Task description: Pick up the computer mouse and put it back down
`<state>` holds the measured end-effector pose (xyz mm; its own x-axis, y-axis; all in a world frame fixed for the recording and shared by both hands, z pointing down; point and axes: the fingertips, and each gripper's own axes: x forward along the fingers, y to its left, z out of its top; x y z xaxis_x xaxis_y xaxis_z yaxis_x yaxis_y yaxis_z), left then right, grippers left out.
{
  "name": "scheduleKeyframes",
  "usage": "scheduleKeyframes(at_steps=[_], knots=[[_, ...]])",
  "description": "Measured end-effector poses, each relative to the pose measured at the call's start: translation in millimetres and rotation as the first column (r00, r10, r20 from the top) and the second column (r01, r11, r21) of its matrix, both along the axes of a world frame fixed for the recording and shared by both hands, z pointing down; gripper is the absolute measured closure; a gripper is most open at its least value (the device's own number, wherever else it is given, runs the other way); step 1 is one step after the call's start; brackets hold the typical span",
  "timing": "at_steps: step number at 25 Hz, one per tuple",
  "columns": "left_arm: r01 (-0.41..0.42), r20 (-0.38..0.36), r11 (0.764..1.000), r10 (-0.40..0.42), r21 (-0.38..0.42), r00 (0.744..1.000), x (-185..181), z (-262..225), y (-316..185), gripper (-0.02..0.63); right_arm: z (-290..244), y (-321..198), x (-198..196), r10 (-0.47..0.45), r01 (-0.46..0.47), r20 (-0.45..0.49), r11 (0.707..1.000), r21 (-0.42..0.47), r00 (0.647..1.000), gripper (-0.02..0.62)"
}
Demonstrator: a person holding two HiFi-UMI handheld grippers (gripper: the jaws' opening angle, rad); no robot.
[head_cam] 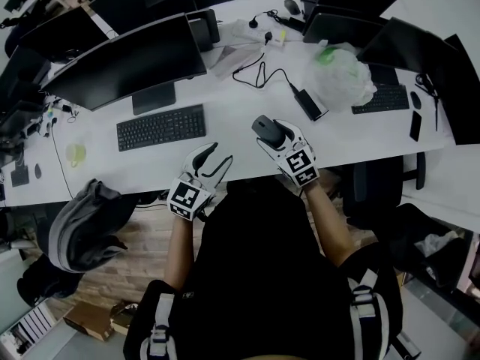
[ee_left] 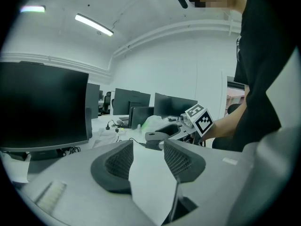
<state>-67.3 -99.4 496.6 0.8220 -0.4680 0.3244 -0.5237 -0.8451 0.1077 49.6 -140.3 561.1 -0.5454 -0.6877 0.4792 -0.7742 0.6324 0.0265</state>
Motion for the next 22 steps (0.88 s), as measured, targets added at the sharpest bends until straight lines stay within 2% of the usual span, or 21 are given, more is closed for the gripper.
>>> scheduleKeyframes(at_steps=[11, 22], knots=[[0.086, 0.023, 0.996, -0.086, 0.007, 0.996, 27, -2, -10, 0.414, 4, -22, 21, -0.087, 0.087, 0.024, 0.996, 0.002, 0.996, 0.302], [0.186, 0.064, 0.982, -0.186, -0.006, 0.981, 46, 6, -7, 0.416, 33, -27, 36, -0.214, 0.214, -0.003, 0.976, -0.047, 0.977, 0.302]])
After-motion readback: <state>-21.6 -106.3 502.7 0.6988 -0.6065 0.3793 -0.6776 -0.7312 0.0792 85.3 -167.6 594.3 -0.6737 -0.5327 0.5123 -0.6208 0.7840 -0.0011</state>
